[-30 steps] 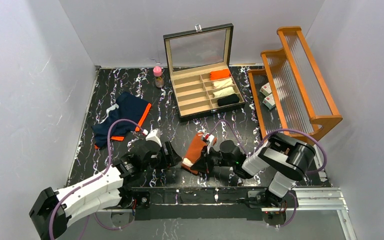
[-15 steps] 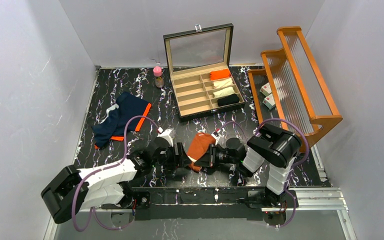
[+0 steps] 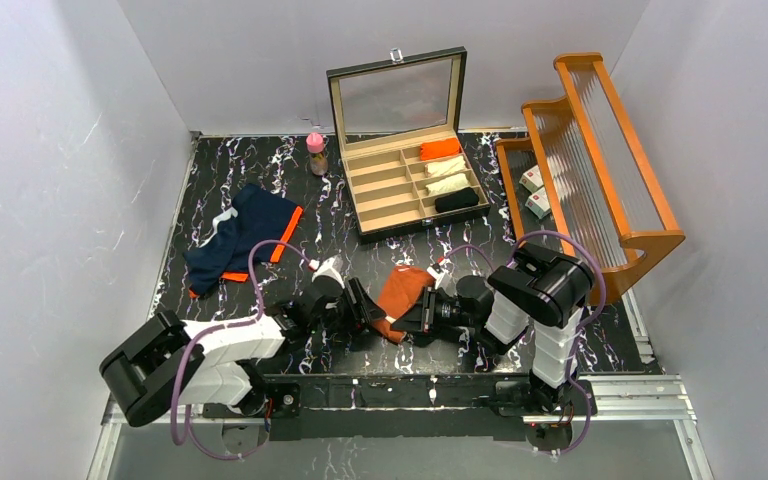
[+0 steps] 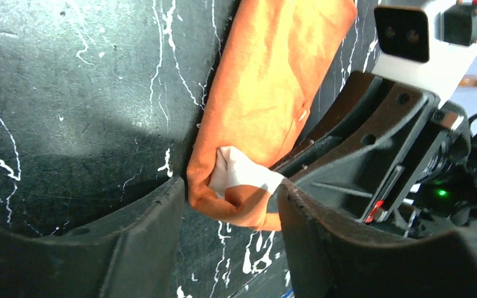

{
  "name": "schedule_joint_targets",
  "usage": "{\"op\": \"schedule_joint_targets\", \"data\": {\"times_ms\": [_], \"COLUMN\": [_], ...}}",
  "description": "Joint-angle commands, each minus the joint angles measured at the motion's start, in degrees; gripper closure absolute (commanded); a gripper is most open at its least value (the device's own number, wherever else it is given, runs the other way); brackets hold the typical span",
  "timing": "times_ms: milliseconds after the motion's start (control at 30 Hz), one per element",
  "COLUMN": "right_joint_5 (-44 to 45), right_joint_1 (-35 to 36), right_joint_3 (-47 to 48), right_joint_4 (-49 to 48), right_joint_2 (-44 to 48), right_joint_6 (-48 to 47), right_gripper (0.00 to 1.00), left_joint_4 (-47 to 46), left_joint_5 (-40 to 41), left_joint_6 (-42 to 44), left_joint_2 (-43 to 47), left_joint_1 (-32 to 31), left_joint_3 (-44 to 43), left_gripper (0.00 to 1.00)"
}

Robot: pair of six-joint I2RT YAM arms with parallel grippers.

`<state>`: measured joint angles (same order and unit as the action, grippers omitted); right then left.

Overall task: Roll the underwear
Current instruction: Roll the underwear to the center of the board.

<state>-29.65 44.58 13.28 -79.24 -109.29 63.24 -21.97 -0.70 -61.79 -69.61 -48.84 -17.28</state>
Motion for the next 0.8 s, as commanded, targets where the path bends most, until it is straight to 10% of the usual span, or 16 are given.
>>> {"op": "schedule_joint_targets", "data": {"times_ms": [0,333,767], "right_joint_5": [-0.05,-0.72,14.72], "right_joint_1": [-0.73,-1.01,-0.6], "right_joint_3": [-0.99,2.25,12.43], "right_joint_4": [1.34,15.07,64.08], "right_joint_2": [-1.27,7.15,35.36], "right_joint_6": [-1.14,-10.76,-40.85], "right_gripper": [0.77,0.64,0.25], "left_joint_4": [3.95,11.6,17.45], "left_joint_5": [4.21,4.4,5.35], "left_joint_6": [-2.7,-0.03,2.33], "left_joint_2": [-3.79,-11.61,-11.07], "left_joint_1": [0.06,-0.7,-0.91], "left_joint_3": [-0.68,-6.25,-11.01], "left_gripper": [0.53,0.83,1.0]}}
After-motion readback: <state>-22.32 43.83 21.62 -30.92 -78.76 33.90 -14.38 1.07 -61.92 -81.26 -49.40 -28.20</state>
